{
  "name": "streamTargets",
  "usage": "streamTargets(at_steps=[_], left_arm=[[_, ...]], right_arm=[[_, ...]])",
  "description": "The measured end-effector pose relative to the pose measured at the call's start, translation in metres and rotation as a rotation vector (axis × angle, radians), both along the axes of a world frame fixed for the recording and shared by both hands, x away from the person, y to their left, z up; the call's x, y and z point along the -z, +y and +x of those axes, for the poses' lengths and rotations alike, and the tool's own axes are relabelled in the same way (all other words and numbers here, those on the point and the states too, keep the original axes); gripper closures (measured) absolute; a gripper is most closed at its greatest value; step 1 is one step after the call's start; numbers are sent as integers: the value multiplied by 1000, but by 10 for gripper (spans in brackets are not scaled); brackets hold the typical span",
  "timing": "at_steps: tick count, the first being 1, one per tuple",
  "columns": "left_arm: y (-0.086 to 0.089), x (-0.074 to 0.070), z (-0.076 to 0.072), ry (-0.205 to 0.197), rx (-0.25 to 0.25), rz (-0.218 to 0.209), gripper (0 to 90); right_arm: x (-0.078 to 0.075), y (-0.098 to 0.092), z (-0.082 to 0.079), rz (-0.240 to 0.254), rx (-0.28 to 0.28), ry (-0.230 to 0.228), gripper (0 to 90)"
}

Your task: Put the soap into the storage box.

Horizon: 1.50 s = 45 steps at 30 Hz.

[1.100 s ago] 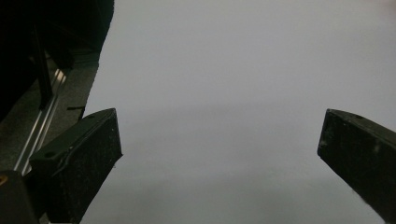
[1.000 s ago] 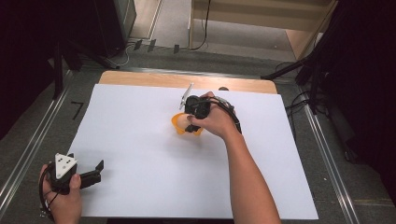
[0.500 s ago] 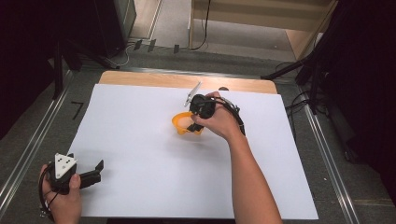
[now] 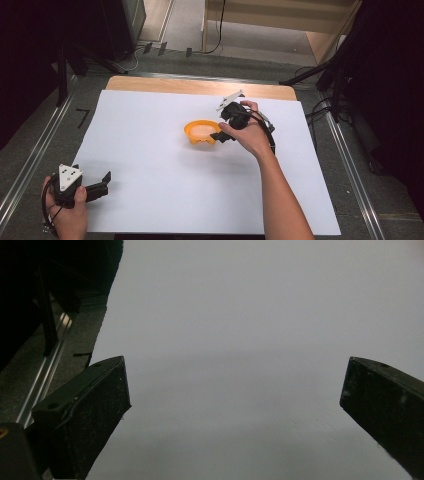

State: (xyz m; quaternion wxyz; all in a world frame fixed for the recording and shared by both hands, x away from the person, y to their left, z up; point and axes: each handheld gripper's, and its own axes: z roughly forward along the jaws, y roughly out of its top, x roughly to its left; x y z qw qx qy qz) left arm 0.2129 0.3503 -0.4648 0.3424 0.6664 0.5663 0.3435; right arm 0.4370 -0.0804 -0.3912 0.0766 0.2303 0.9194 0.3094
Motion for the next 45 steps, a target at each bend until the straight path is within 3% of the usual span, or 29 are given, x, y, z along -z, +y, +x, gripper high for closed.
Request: streamTargets(at_steps=[5, 18, 26, 33, 45], left_arm=[[0, 0, 0, 0, -1, 3, 0], [0, 0, 0, -2, -4, -7, 0], [0, 0, 0, -1, -2, -2, 0], [0, 0, 0, -2, -2, 2, 0], [-1, 0, 0, -2, -3, 7, 0]], right_arm=[[4, -18, -11, 21, 49, 11, 0], [14, -68, -42, 88, 236, -22, 0], [27, -92, -65, 88, 276, -28, 0], [36, -112, -85, 136, 331, -36, 0], [54, -133, -112, 158, 380, -44, 3]])
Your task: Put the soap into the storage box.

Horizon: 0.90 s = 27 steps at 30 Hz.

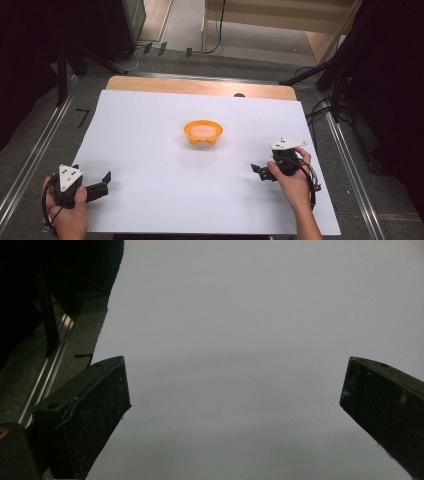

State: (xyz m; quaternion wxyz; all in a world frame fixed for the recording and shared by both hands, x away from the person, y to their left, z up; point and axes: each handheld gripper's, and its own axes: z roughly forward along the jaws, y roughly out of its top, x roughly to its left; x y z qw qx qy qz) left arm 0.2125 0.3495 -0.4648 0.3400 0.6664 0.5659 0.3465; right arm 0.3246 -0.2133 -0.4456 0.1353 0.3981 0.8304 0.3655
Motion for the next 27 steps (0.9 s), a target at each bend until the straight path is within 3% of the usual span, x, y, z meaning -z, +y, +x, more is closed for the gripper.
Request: streamTargets(at_steps=[17, 27], left_arm=[[1, 0, 0, -4, -10, -12, 0], [1, 0, 0, -5, -11, -10, 0]], right_arm=[[9, -30, -25, 39, 84, -23, 1], [16, -57, -47, 63, 137, -29, 0]])
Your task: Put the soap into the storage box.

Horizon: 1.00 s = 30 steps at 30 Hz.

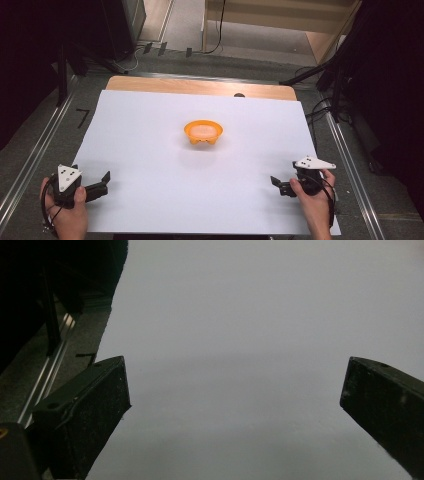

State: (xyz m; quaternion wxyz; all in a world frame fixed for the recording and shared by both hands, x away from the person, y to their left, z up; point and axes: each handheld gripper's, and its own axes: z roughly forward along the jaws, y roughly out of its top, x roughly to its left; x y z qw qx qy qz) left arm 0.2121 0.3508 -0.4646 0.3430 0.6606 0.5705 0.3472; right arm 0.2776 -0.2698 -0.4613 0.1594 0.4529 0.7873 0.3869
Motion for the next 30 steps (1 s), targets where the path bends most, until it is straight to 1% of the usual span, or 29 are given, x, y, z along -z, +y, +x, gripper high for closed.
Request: streamTargets(at_steps=[7, 10, 20, 22, 27, 29, 30], left_arm=[[-1, 0, 0, -1, -2, 2, 0], [0, 0, 0, -2, 0, 2, 0], [-1, 0, 0, 0, 0, 8, 0], [-1, 0, 0, 1, -1, 7, 0], [0, 0, 0, -2, -2, -1, 0], [0, 0, 0, 1, 0, 6, 0], [-1, 0, 0, 3, 0, 6, 0]], right_arm=[[4, -20, -16, -2, 38, -10, 0], [6, -30, -23, 14, 60, -13, 0], [17, -60, -46, 29, 123, -12, 0], [18, -65, -50, 29, 137, -21, 0], [24, -81, -62, 67, 178, -51, 0], [25, -84, -65, 85, 196, -62, 0], [25, -85, -66, 89, 196, -77, 0]])
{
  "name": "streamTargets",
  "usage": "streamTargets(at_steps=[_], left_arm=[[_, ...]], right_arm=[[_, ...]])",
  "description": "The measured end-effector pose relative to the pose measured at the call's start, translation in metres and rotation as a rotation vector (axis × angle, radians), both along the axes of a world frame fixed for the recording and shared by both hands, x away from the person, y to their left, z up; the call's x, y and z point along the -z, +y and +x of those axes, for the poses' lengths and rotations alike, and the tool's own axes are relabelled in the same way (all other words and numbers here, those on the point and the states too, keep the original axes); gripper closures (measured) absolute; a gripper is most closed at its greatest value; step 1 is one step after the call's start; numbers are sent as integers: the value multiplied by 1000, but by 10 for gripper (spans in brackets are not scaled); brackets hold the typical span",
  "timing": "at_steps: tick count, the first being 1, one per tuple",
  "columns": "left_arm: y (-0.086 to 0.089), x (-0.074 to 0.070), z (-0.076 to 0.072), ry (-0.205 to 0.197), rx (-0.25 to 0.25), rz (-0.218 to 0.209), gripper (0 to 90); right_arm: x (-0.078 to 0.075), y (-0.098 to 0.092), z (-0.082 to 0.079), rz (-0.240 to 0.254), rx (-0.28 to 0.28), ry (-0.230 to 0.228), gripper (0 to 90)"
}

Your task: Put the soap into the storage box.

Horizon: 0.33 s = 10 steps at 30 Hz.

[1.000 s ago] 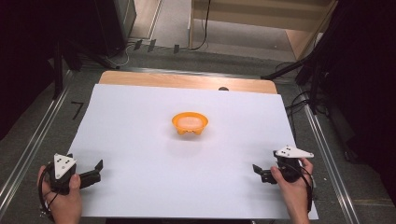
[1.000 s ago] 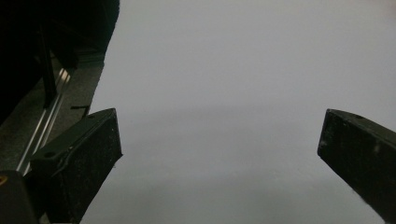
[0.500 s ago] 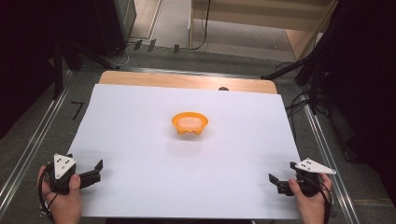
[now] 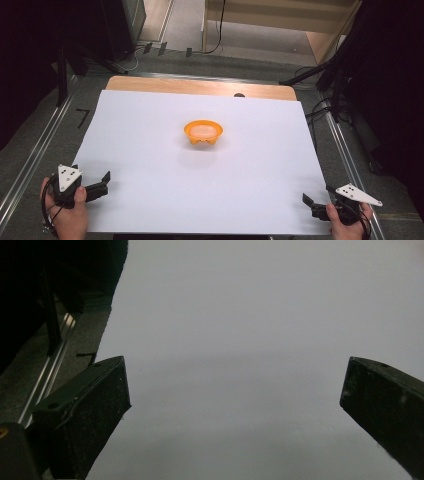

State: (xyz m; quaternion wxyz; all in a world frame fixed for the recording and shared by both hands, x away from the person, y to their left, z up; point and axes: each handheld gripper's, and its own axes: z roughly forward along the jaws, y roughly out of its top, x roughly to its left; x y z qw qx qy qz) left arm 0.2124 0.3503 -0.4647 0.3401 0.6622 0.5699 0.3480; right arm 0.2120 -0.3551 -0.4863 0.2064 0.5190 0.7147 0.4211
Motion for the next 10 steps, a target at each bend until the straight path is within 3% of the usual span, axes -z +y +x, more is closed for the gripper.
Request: streamTargets(at_steps=[7, 10], left_arm=[[0, 0, 0, 1, 1, -5, 0], [1, 0, 1, 12, 1, -12, 0]], right_arm=[[3, 3, -3, -4, 9, -18, 0], [5, 0, -4, 18, 26, -20, 0]])
